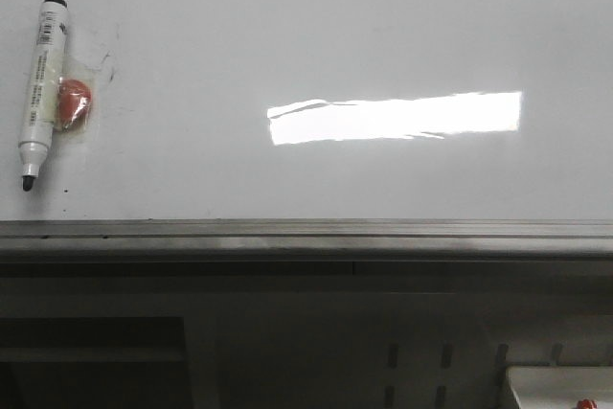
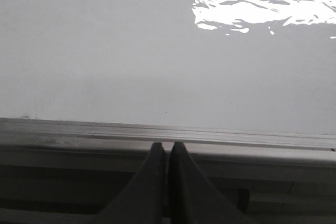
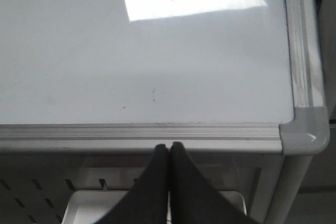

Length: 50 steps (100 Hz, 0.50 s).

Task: Write number 4 on whiteboard

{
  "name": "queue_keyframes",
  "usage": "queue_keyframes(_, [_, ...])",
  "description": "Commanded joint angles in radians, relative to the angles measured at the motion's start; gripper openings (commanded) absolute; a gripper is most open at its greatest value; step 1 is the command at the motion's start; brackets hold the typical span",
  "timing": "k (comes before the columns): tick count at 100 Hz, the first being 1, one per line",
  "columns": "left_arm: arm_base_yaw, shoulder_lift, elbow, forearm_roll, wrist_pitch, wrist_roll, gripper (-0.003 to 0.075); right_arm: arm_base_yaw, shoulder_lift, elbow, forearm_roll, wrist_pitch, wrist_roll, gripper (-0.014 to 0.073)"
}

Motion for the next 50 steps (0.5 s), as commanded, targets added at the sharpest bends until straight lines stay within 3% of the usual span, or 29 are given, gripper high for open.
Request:
queue_keyframes(1, [0.0, -0.025, 0.032, 0.0, -0.049, 0.0, -0.002, -0.004, -0.016, 0.022, -0.008, -0.015, -0.004, -0.0064])
queue_keyframes(50, [0.0, -0.025, 0.032, 0.032, -0.05, 0.0, -0.002, -0.004, -0.016, 0.022, -0.008, -0.015, -0.004, -0.0064])
